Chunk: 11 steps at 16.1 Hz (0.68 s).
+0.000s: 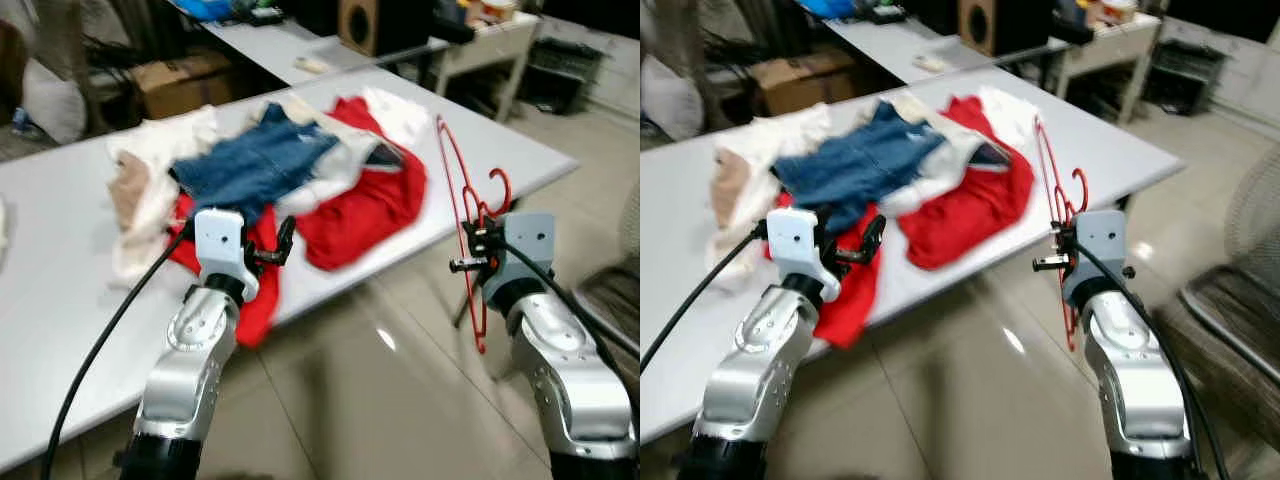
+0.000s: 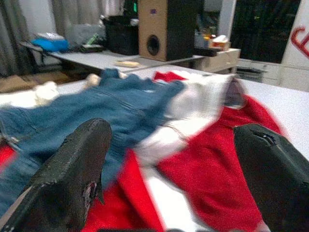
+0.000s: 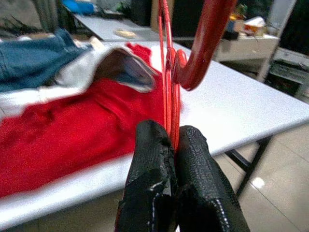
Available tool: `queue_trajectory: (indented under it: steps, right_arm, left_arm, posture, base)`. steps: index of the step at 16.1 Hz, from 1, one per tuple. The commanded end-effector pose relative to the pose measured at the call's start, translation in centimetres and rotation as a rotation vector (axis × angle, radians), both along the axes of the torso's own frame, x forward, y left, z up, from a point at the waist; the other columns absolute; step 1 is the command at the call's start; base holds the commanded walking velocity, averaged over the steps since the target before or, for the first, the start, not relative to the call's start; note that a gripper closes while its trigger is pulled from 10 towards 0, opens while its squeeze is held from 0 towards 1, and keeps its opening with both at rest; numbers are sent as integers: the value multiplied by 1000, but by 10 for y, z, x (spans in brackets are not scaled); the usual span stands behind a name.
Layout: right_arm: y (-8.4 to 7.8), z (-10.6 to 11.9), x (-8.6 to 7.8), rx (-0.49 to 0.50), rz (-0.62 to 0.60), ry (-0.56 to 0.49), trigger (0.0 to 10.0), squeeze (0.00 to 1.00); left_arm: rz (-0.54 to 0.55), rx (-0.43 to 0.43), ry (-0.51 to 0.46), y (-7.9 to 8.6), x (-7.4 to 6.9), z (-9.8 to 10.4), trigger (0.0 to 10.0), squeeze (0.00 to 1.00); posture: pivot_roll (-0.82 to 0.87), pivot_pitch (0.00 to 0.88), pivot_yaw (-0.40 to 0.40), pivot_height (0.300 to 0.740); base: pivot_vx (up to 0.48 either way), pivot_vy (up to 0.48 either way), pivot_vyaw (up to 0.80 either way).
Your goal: Hang hanger
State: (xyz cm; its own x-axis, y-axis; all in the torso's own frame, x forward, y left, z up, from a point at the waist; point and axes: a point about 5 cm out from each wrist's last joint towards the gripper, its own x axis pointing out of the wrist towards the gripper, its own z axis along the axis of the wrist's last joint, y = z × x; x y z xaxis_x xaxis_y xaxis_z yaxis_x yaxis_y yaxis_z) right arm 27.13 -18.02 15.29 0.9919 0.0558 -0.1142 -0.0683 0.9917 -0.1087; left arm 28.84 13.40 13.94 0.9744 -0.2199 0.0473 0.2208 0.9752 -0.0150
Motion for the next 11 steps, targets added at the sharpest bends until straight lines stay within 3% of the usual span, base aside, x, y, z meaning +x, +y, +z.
queue_trajectory:
  steps: [1,4,7,8,10,11]
  right_arm:
    - [5,4,-1,3,26,-19,10000,0]
    - [9,4,-3,8,69,-24,10000,0]
    - [19,4,-11,21,155,-30,10000,0]
    - [20,6,-12,32,159,-43,10000,0]
    - [22,5,-12,36,175,-42,10000,0]
    - [23,5,-12,35,180,-40,10000,0]
  left_arm:
    - [30,29,-5,7,5,1,10000,0]
    - [85,60,-26,14,9,4,10000,0]
    - [73,64,-38,29,6,7,10000,0]
    - [23,156,-10,36,4,3,10000,0]
    - [35,344,49,51,9,-5,10000,0]
    - [47,377,64,55,10,-7,10000,0]
  posture:
    - [-91,0,43,740]
    - [-102,0,53,740]
    - [-100,0,61,740]
    - [-97,0,63,740]
    - [-92,0,63,740]
    - [-91,0,63,740]
  base:
    - [386,0,0]
    - [344,0,0]
    - [0,0,0]
    - [0,0,0]
    - [0,0,0]
    - [0,0,0]
